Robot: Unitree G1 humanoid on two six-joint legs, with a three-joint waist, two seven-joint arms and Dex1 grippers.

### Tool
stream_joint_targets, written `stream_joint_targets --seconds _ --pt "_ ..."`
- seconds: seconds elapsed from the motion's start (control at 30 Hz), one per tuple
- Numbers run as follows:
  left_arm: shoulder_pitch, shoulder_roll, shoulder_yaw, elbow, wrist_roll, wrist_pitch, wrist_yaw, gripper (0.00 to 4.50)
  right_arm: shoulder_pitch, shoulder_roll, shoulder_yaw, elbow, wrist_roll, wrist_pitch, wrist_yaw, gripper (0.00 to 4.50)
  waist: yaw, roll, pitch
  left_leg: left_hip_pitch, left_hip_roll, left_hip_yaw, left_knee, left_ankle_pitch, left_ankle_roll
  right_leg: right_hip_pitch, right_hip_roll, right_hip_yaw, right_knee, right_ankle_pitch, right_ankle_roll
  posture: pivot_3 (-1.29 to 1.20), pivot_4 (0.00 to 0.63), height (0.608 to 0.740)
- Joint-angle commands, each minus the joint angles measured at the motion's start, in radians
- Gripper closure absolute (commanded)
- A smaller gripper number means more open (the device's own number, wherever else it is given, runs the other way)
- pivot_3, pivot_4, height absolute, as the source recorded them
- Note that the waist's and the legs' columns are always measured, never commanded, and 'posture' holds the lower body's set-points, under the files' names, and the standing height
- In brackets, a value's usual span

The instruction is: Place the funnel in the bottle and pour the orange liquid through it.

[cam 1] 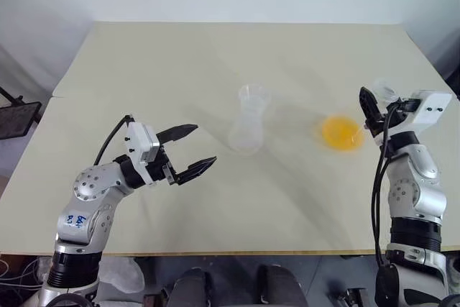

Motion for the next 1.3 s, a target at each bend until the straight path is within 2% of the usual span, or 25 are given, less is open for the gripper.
stream_joint_targets --seconds 0.03,0.13,0.27,0.4,0.47,0.63,0.7,0.77,1.07,1.3 --pt "-0.002 0.003 0.012 -0.037 -0.009 -0.022 0.006 0.00 -0.041 0.018 0.005 -0.037 0.009 -0.066 0.027 2.02 -0.001 0.000 0.000 0.000 0.000 0.000 0.000 0.000 0.000 0.000 0.000 0.000 0.000 0.000 0.000 0.00 0.150 0.740" --pt "-0.016 0.001 0.015 -0.020 -0.007 -0.026 0.009 0.00 -0.086 0.030 0.055 -0.081 -0.008 -0.040 0.025 2.02 -0.004 0.002 0.001 0.000 0.000 0.001 0.000 0.000 0.000 -0.001 0.000 0.000 0.000 0.000 0.000 0.00 0.150 0.740" --pt "-0.041 -0.013 0.018 0.000 -0.012 -0.024 0.027 0.00 -0.155 0.018 0.207 -0.178 -0.088 0.066 0.028 2.02 -0.012 0.003 0.002 0.000 0.000 0.000 -0.001 0.000 0.000 -0.001 0.000 0.000 0.000 0.000 0.000 0.00 0.150 0.740" --pt "-0.053 -0.035 0.015 0.012 -0.010 -0.027 0.045 0.00 -0.187 -0.026 0.345 -0.209 -0.240 -0.012 0.093 2.02 -0.019 0.003 0.002 0.000 0.000 -0.001 -0.002 0.000 0.000 -0.001 0.000 -0.001 0.000 0.000 0.000 0.00 0.150 0.740" --pt "-0.051 -0.046 0.008 0.014 -0.002 -0.033 0.051 0.00 -0.205 -0.043 0.393 -0.182 -0.337 -0.124 0.093 2.02 -0.016 0.003 0.002 -0.001 -0.001 -0.002 -0.002 0.000 0.000 -0.001 -0.001 -0.002 0.000 0.000 0.000 0.00 0.150 0.740" --pt "-0.033 -0.064 -0.002 0.001 0.010 -0.043 0.072 0.00 -0.253 -0.055 0.452 -0.085 -0.505 -0.302 0.049 2.02 -0.022 0.003 0.002 -0.001 -0.001 -0.002 -0.002 0.000 0.000 -0.001 -0.001 -0.002 -0.001 0.000 0.000 0.00 0.150 0.740" --pt "-0.019 -0.072 -0.004 -0.008 0.015 -0.047 0.084 0.00 -0.282 -0.084 0.494 -0.037 -0.643 -0.403 -0.009 2.02 -0.024 0.003 0.002 -0.001 -0.001 -0.002 -0.002 0.000 0.000 -0.001 -0.001 -0.003 -0.001 0.000 0.000 0.00 0.150 0.740" --pt "-0.010 -0.076 -0.009 -0.014 0.019 -0.051 0.091 0.00 -0.308 -0.084 0.508 0.002 -0.703 -0.450 -0.053 2.02 -0.026 0.003 0.002 -0.001 -0.001 -0.002 -0.002 0.000 0.000 -0.001 -0.001 -0.003 -0.001 0.000 0.000 0.00 0.150 0.740" --pt "0.009 -0.081 -0.020 -0.028 0.028 -0.060 0.112 0.00 -0.371 -0.103 0.569 0.080 -0.937 -0.566 -0.179 2.02 -0.026 0.003 0.002 -0.001 0.000 -0.003 -0.003 0.000 -0.001 -0.001 -0.002 -0.003 -0.001 0.000 0.000 0.00 0.150 0.740" --pt "0.011 -0.092 -0.030 -0.031 0.034 -0.064 0.124 0.00 -0.393 -0.117 0.594 0.094 -1.055 -0.615 -0.265 2.02 -0.025 0.003 0.002 -0.001 0.001 -0.003 -0.003 0.000 -0.001 -0.001 -0.002 -0.003 -0.001 0.000 0.000 0.00 0.150 0.740"
